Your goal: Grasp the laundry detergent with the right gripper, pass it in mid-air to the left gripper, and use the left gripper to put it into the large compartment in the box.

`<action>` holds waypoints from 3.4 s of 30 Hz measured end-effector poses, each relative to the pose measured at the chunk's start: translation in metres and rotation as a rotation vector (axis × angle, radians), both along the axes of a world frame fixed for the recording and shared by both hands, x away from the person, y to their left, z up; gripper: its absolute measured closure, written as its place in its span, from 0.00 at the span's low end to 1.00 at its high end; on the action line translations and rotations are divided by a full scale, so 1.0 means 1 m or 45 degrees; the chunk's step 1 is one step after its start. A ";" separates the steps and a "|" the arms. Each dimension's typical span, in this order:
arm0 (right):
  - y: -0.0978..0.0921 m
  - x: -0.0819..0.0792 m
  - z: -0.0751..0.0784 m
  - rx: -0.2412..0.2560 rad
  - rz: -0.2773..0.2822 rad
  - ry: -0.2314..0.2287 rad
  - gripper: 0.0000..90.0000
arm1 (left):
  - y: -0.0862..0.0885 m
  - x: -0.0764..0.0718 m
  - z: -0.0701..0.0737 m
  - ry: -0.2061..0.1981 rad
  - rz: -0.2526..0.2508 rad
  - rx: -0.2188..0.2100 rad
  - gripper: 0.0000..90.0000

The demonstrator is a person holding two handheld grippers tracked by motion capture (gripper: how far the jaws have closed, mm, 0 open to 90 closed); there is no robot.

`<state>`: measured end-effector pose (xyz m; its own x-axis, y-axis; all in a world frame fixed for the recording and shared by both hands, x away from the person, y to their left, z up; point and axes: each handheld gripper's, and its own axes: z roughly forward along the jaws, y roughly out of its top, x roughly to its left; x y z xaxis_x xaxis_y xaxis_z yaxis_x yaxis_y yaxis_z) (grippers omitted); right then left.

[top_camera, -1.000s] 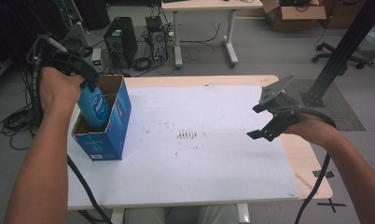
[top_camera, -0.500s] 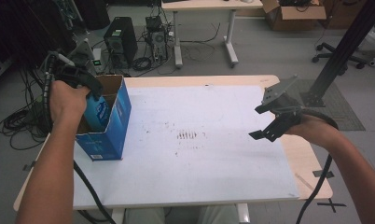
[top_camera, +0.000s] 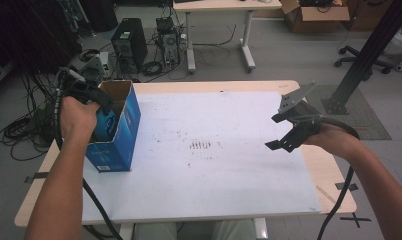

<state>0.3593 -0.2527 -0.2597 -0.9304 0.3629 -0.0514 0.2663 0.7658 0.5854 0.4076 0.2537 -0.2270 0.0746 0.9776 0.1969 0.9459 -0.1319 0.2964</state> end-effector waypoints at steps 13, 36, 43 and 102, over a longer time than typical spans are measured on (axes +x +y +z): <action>-0.002 0.001 -0.003 -0.002 -0.012 0.012 0.08 | -0.001 0.002 -0.026 0.024 -0.019 0.000 0.43; -0.001 0.002 -0.007 -0.007 -0.018 0.026 0.08 | 0.004 0.005 -0.051 0.078 -0.043 -0.042 0.42; 0.000 0.001 -0.009 -0.007 -0.018 0.028 0.08 | 0.005 0.007 -0.052 0.085 -0.056 -0.069 0.42; -0.002 -0.017 0.010 0.009 -0.026 -0.012 0.08 | -0.060 -0.044 0.085 -0.061 -0.417 -0.115 0.08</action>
<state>0.3427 -0.2552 -0.2497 -0.9224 0.3819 -0.0579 0.2759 0.7562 0.5933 0.3635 0.1941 -0.1422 0.3800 0.9170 0.1213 0.8424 -0.3972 0.3641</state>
